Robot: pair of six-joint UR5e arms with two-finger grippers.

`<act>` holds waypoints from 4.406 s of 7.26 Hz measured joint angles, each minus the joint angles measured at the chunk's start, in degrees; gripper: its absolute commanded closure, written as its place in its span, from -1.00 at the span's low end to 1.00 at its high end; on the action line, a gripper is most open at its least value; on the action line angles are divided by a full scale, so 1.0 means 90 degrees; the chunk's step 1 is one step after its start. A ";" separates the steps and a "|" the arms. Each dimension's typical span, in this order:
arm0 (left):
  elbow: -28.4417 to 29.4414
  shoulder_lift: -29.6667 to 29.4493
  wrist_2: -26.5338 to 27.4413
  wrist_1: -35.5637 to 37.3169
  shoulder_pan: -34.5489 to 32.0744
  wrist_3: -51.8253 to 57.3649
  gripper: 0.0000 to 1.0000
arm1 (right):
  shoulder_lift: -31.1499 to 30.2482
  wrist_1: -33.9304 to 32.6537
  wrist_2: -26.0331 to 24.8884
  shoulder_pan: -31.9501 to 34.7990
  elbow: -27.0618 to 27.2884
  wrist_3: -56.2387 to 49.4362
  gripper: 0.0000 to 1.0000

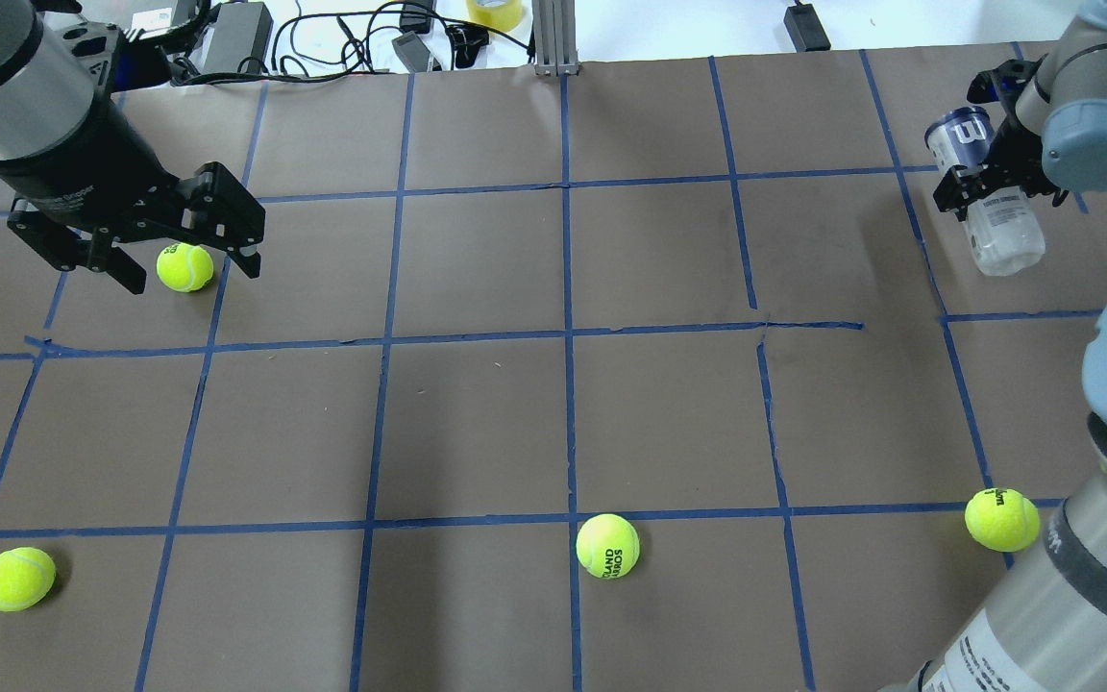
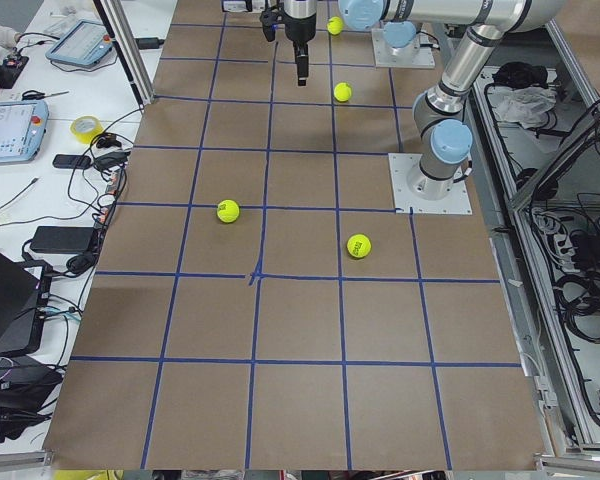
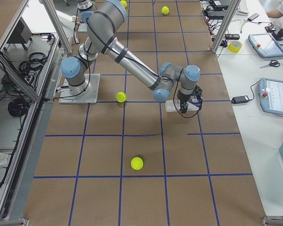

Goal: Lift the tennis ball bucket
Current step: 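Lift the tube with the right gripper and carry it toward the table center, then lay the tube on its side and open the right gripper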

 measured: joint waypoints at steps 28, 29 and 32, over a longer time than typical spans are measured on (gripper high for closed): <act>-0.0036 -0.0120 -0.0127 -0.0270 0.1602 0.1154 -1.00 | 0.1007 -0.0973 -0.0435 0.5457 -0.1306 -0.3258 -1.00; -0.0043 -0.0125 -0.0135 -0.0259 0.1600 0.1178 -1.00 | 0.0630 -0.0694 -0.0434 0.5351 -0.1282 -0.3172 -1.00; -0.0045 -0.0197 -0.0413 -0.0031 0.1603 0.1274 -1.00 | -0.0740 0.0010 -0.0736 0.4834 -0.1190 -0.2349 -1.00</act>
